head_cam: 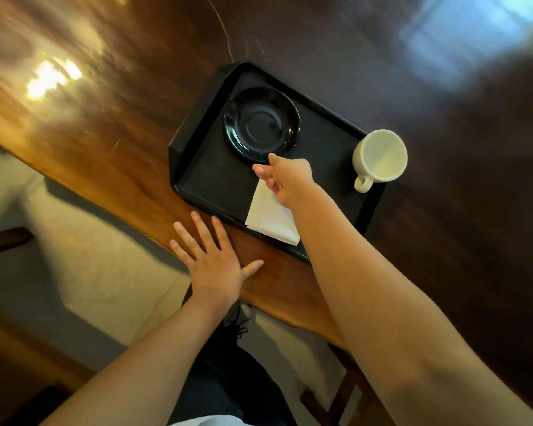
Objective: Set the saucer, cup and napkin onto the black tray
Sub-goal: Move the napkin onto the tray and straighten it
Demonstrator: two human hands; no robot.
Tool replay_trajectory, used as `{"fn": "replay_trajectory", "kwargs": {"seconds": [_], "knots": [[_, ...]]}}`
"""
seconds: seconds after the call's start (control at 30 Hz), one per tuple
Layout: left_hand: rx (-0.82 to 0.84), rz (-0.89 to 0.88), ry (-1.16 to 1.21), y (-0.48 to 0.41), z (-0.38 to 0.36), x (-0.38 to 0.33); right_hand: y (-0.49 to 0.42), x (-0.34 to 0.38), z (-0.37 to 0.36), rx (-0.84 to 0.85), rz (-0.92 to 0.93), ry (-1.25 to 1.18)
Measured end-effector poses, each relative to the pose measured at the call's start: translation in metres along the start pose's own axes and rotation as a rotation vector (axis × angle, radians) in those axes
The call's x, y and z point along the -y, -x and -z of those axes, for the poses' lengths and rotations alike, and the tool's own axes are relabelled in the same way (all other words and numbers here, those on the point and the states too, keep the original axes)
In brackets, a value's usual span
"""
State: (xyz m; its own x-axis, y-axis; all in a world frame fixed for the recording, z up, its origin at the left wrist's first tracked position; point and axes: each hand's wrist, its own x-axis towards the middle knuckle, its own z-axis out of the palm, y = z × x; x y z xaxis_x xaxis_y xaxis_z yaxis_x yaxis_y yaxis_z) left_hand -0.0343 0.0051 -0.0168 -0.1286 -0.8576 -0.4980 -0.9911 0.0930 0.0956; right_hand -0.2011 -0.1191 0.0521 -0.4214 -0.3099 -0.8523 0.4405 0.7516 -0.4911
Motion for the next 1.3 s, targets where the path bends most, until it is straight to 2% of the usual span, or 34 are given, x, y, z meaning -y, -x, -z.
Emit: {"fn": "replay_trajectory", "kwargs": {"seconds": [0.4,0.57,0.67,0.77,0.83,1.0,1.17,1.3], "knots": [[-0.024,-0.002,-0.031,0.002,0.001,-0.002,-0.014,0.024,-0.018,-0.022,0.005,-0.114],[-0.03,-0.018,-0.041,0.004,0.0,-0.001,-0.014,0.033,-0.013,0.03,0.014,-0.121],[-0.031,-0.022,-0.042,0.001,0.001,0.001,-0.011,0.029,-0.002,0.035,0.097,0.02],[-0.019,-0.021,-0.052,0.004,0.004,-0.001,-0.011,0.018,0.025,-0.118,0.341,0.373],[-0.005,-0.004,-0.066,0.004,0.006,-0.002,-0.011,0.01,0.045,-0.15,0.466,0.617],[0.0,0.008,-0.048,0.003,0.005,-0.003,-0.009,-0.011,0.075,-0.046,0.479,1.016],[-0.02,-0.011,-0.03,0.003,0.0,-0.001,-0.01,-0.023,0.076,-0.015,0.488,1.062],[-0.013,-0.007,-0.02,0.002,-0.001,-0.001,-0.016,-0.025,0.074,-0.054,0.408,0.848]]}}
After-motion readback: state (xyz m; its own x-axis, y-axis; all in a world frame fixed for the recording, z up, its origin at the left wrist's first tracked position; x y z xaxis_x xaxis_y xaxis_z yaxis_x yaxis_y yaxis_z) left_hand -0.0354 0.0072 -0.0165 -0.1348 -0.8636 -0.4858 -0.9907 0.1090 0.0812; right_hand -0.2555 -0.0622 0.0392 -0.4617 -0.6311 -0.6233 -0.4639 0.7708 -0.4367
